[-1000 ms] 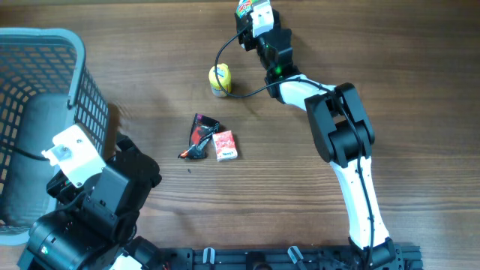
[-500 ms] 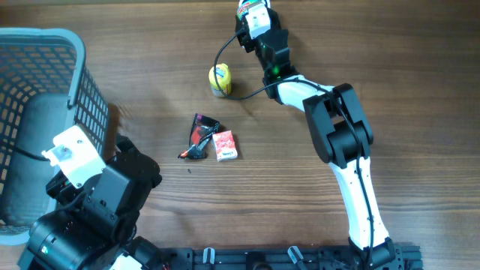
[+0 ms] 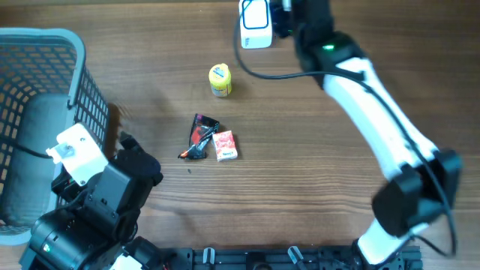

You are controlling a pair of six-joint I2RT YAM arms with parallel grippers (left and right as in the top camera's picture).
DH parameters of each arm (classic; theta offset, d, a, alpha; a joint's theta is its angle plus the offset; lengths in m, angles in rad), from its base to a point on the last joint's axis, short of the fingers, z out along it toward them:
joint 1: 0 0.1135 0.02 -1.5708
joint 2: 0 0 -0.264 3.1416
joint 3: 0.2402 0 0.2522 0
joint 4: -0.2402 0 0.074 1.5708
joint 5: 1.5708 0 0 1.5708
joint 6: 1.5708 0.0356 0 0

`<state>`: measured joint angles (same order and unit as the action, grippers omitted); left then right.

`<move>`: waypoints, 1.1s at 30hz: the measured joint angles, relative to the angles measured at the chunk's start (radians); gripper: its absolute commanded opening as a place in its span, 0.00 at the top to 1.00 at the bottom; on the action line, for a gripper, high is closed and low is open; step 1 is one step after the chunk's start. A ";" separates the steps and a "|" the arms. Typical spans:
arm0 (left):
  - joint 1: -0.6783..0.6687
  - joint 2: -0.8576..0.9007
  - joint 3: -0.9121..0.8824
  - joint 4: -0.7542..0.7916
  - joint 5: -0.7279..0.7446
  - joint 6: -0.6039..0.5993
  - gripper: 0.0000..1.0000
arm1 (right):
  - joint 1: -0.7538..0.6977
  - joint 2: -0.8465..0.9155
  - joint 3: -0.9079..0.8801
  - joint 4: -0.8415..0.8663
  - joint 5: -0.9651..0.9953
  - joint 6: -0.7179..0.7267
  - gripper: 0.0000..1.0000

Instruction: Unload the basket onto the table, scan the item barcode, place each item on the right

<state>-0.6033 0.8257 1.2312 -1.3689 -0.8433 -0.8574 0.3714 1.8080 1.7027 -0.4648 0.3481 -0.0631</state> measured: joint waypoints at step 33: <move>0.000 0.519 0.000 0.360 0.408 0.007 0.00 | -1.141 0.422 -0.033 -0.398 -0.313 0.256 0.00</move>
<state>-0.6033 1.3445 1.2308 -1.0088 -0.4355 -0.8505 -0.7692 2.2299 1.6695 -0.8631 0.0353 0.1928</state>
